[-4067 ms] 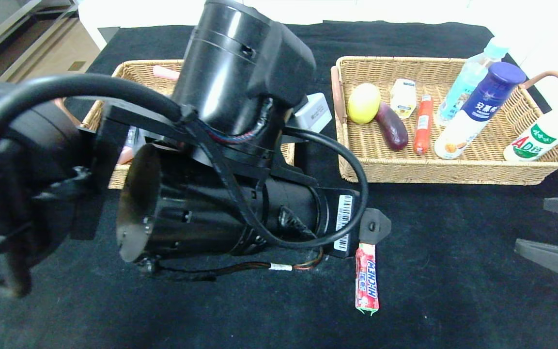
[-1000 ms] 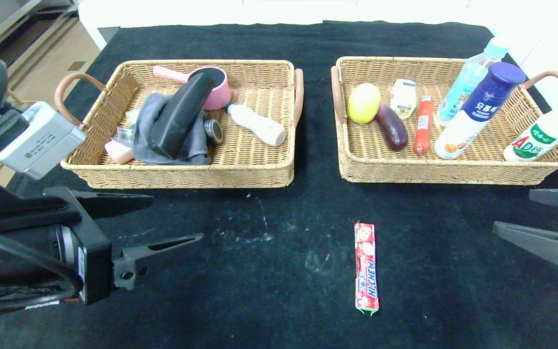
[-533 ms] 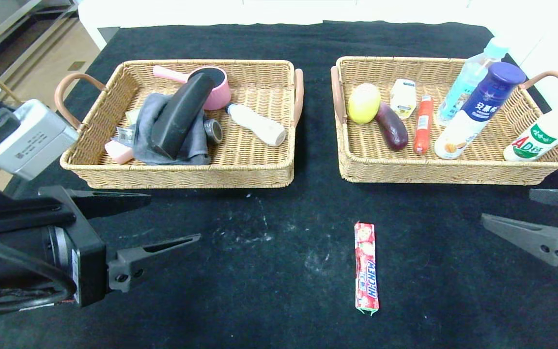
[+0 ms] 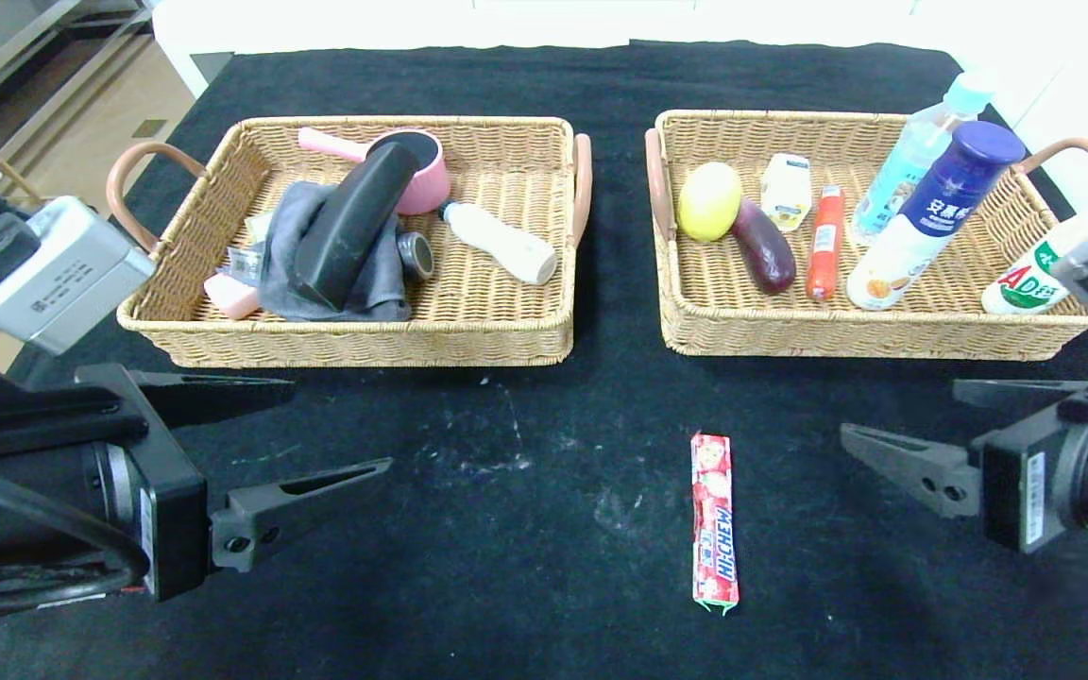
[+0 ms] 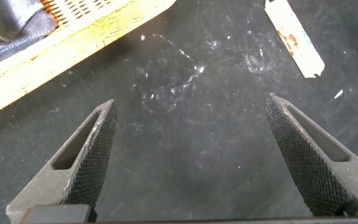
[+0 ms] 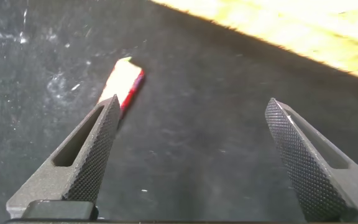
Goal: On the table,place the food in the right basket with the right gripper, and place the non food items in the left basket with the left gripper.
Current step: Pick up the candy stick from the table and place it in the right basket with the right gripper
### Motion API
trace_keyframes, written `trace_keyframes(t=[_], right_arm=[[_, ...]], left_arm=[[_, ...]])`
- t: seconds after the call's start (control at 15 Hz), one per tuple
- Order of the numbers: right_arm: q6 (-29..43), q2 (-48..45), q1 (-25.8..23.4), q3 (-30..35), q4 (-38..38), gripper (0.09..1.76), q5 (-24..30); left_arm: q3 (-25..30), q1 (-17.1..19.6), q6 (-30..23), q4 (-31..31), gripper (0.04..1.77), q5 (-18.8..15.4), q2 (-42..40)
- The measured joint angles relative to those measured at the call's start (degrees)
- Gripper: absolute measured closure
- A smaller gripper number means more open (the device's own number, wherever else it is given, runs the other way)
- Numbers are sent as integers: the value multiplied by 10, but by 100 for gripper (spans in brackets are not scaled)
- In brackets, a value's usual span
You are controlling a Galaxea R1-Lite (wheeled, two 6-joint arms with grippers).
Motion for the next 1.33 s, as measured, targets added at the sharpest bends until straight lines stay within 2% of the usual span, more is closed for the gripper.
trace_keyframes(t=[0.2, 0.53, 1.0, 1.33], right_arm=[[39, 46, 55, -11, 0, 14, -38], [89, 115, 100, -24, -3, 14, -76], [119, 200, 120, -40, -6, 14, -117], [130, 229, 125, -48, -5, 14, -121]], left_arm=[[2, -3, 0, -2, 9, 1, 1], [4, -3, 0, 0, 9, -1, 3], [4, -4, 0, 0, 9, -4, 4], [4, -4, 0, 1, 9, -6, 6]])
